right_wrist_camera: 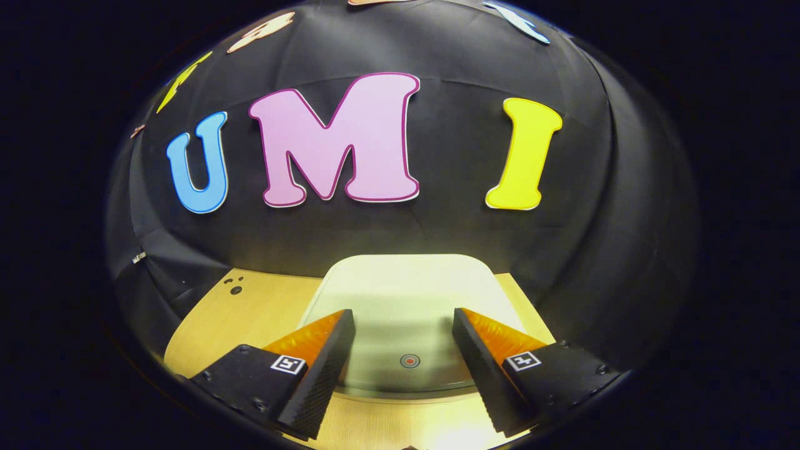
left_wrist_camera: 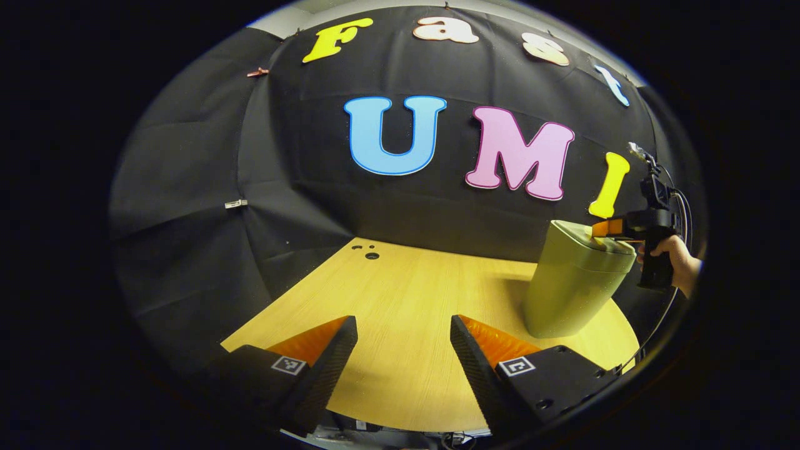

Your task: Press the lid of the desktop garbage bin to open it, pick up the crumpled paper on the desktop and throw it into the bin, then pick up the pop can on the desktop and drop it into the bin, and finally close the garbage bin lid.

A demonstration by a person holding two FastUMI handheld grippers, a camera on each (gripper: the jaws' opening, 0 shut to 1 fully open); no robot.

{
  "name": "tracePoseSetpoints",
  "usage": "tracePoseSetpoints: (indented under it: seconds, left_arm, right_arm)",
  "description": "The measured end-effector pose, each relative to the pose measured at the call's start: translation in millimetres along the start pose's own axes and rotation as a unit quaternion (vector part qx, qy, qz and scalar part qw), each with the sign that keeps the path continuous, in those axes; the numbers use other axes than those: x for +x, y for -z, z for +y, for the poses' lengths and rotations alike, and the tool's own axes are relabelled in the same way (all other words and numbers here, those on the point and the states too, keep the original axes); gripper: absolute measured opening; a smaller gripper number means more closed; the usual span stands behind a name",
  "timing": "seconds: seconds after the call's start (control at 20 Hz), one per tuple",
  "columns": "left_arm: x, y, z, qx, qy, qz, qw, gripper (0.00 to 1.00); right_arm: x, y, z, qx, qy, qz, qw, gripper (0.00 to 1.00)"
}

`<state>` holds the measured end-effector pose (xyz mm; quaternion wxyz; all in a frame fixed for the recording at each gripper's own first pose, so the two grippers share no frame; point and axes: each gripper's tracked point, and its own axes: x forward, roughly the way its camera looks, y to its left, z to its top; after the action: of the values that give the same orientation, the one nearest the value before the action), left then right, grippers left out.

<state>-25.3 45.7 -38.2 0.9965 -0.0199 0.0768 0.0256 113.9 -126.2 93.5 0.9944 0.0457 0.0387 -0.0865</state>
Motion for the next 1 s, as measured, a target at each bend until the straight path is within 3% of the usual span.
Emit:
tracePoseSetpoints:
  seconds: [0.5,1.0]
  left_arm:
    - [2.4,13.2,-5.7,-0.009,0.000,0.020,1.000,0.96]
    - [19.5,-17.5,-25.5,0.002,0.002,-0.008,1.000,0.96]
  right_arm:
    - [-3.5,5.8,4.0,-0.015,-0.012,-0.010,1.000,1.00]
    - [-10.0,1.3,6.3,-0.024,-0.028,-0.039,0.999,0.99]
